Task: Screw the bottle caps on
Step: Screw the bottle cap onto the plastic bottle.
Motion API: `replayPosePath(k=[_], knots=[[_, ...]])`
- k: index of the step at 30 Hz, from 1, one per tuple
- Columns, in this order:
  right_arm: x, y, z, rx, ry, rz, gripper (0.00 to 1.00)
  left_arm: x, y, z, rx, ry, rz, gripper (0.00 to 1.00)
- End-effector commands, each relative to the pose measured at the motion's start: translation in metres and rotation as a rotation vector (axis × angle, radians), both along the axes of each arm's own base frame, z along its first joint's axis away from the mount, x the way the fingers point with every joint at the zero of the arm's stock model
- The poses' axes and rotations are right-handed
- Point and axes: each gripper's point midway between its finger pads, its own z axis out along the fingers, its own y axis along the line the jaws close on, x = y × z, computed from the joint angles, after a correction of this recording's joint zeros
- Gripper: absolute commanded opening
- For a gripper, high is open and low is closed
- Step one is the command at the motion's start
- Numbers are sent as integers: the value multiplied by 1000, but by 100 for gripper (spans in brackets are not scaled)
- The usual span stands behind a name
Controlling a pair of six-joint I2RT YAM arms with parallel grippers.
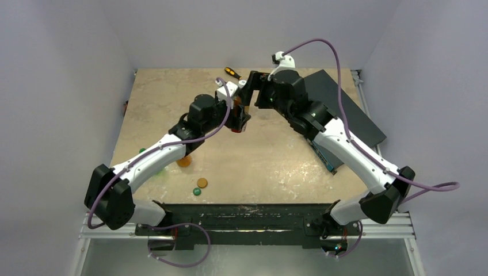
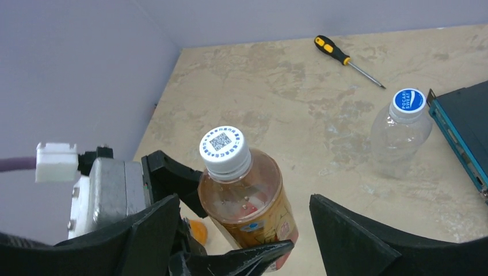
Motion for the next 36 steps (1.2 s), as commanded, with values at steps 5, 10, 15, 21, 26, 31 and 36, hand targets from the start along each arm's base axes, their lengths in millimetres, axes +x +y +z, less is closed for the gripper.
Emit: replayPosePath(k=[5, 10, 15, 21, 26, 31, 36], knots=[[-38, -5, 27, 88, -166, 357, 88, -32, -10, 35, -80, -34, -280, 0], [-62, -27, 36, 99, -292, 518, 88, -68, -18, 40, -124, -4, -491, 0], [-82, -38, 43, 175, -364, 697, 86, -116, -26, 50, -197, 7, -741, 0], [-106, -37, 51, 311, -403, 900, 90, -141, -26, 52, -249, 43, -853, 0], [-115, -32, 60, 412, -411, 980, 96, -146, -27, 52, -261, 54, -891, 0], [-118, -14, 63, 447, -404, 1025, 96, -148, -29, 52, -279, 59, -908, 0], [-119, 2, 66, 452, -400, 1047, 92, -150, -30, 51, -283, 67, -922, 0]])
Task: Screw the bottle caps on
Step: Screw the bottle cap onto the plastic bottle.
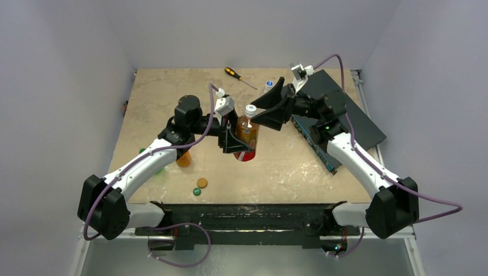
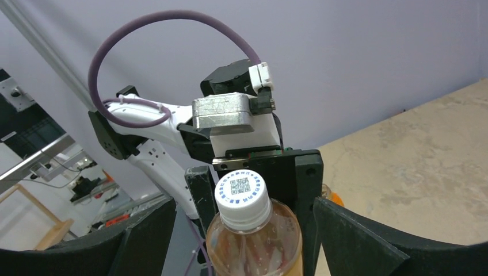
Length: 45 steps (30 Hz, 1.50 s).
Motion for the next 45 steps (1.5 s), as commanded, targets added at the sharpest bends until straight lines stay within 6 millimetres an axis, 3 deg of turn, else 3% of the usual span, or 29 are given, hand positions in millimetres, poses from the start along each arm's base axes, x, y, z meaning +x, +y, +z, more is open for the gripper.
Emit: replayPosePath(k=[1, 8, 18, 24, 29, 35, 41, 45], knots=[[-14, 9, 28, 42, -86, 48, 92, -8, -1, 5, -31, -25, -53, 0], [-23, 19, 39, 72, -97, 92, 87, -10, -2, -1, -30, -12, -63, 0], [-28, 21, 35, 61, -79, 98, 73, -9, -3, -3, -30, -10, -57, 0], [-22, 21, 32, 36, -73, 54, 52, -8, -3, -5, -27, -6, -49, 0], [-14, 21, 27, -4, -70, -10, 25, -2, -4, -4, -27, -9, -15, 0], [11, 18, 14, -81, -39, -219, 11, 36, -6, 1, -8, -21, 179, 0], [21, 14, 4, -119, -34, -339, 10, 66, -4, 14, -15, -42, 336, 0], [32, 13, -5, -178, -18, -442, 9, 94, 4, 11, 21, -40, 490, 0]])
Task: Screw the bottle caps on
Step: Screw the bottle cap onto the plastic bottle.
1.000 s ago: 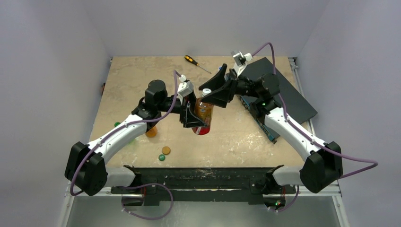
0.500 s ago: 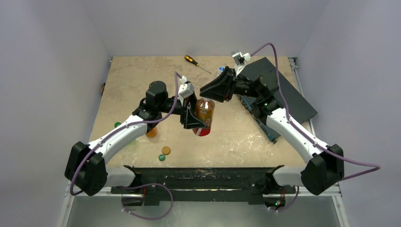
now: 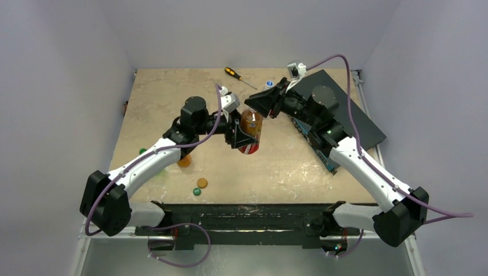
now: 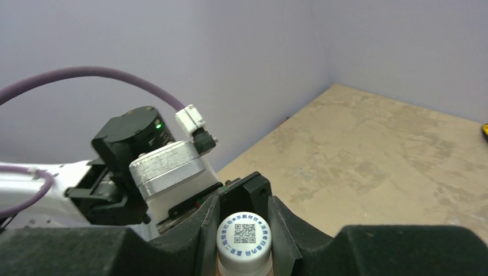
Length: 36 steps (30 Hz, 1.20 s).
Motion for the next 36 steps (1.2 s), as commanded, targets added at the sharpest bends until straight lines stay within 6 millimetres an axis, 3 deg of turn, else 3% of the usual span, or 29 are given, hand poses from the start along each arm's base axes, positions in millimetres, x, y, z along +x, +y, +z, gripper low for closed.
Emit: replayPosePath(k=[1, 6, 14, 19, 27, 36], knots=[[1, -2, -3, -91, -13, -101, 9, 63, 16, 26, -8, -47, 317, 0], [15, 4, -18, -176, 21, -267, 7, 75, 17, 30, 16, -80, 402, 0], [26, 18, -39, -309, 54, -472, 7, 77, 2, 37, 66, -167, 481, 0], [26, 14, -31, -284, 60, -505, 21, 74, 1, 26, 88, -157, 468, 0], [17, 19, -13, -257, 63, -450, 43, 51, -2, 11, 111, -133, 354, 0], [14, 13, 1, -238, 49, -427, 63, 34, 1, 5, 111, -100, 242, 0]])
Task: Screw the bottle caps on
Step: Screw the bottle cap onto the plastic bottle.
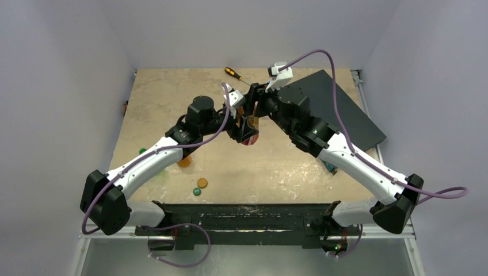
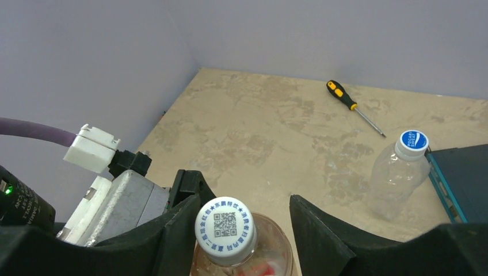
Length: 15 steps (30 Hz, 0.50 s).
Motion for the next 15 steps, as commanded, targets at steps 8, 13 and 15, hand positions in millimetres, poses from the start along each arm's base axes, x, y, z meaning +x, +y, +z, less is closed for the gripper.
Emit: replayPosePath(k=[8, 13, 15], knots=[[-29, 5, 26, 31, -40, 225, 88, -14, 1, 19, -58, -31, -121, 0], [-41, -1, 29, 28, -85, 336, 95, -18, 1, 21, -67, -27, -164, 0], [-48, -2, 29, 12, -107, 371, 96, -21, 1, 21, -68, -24, -180, 0]])
